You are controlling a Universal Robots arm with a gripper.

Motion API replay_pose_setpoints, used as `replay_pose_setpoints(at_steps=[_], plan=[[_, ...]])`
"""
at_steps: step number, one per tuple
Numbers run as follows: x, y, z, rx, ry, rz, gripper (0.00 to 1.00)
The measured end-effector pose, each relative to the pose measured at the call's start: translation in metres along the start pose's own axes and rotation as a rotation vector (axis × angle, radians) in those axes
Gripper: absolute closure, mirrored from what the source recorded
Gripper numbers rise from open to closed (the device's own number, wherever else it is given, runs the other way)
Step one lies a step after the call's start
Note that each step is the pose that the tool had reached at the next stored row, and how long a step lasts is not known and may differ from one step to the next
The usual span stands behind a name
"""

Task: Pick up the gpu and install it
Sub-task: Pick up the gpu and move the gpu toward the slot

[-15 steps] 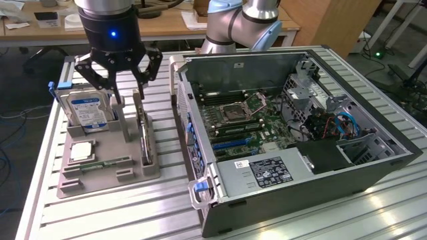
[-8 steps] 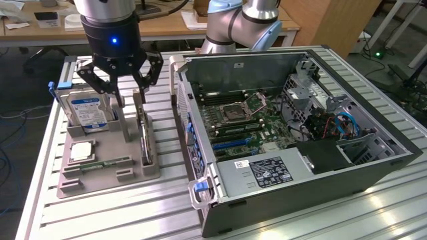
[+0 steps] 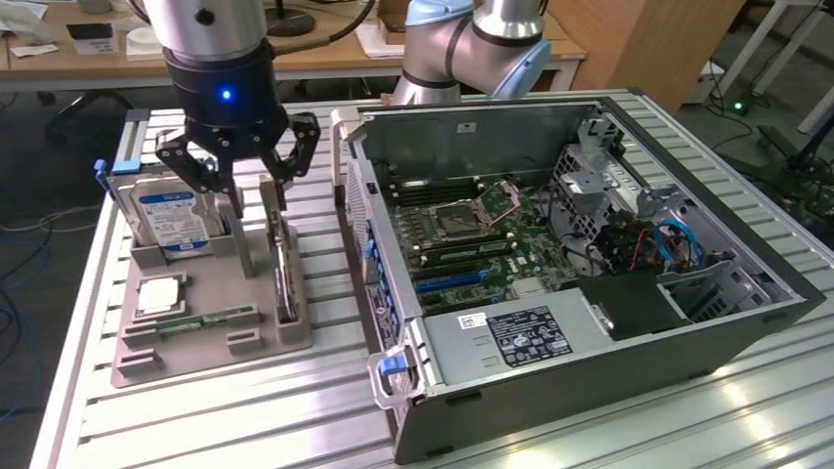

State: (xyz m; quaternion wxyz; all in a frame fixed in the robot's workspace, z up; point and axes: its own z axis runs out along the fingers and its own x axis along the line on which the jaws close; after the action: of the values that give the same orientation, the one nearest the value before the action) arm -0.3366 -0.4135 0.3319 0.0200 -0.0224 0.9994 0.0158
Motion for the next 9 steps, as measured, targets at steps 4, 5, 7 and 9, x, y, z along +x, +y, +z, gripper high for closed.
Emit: replay_pose_setpoints(at_steps=[4,5,7,9], plan=[[0.0,-0.0003,0.0073,0.0003,-0.0038,0.003,0.51],[0.0,-0.0003,0.0089,0.0006,-0.0049,0.004,0.51],[0.0,-0.0004,0.0126,0.0014,-0.0077,0.007,0.51],[0.001,-0.0005,0.0162,0.0024,-0.0101,0.01,0.51]])
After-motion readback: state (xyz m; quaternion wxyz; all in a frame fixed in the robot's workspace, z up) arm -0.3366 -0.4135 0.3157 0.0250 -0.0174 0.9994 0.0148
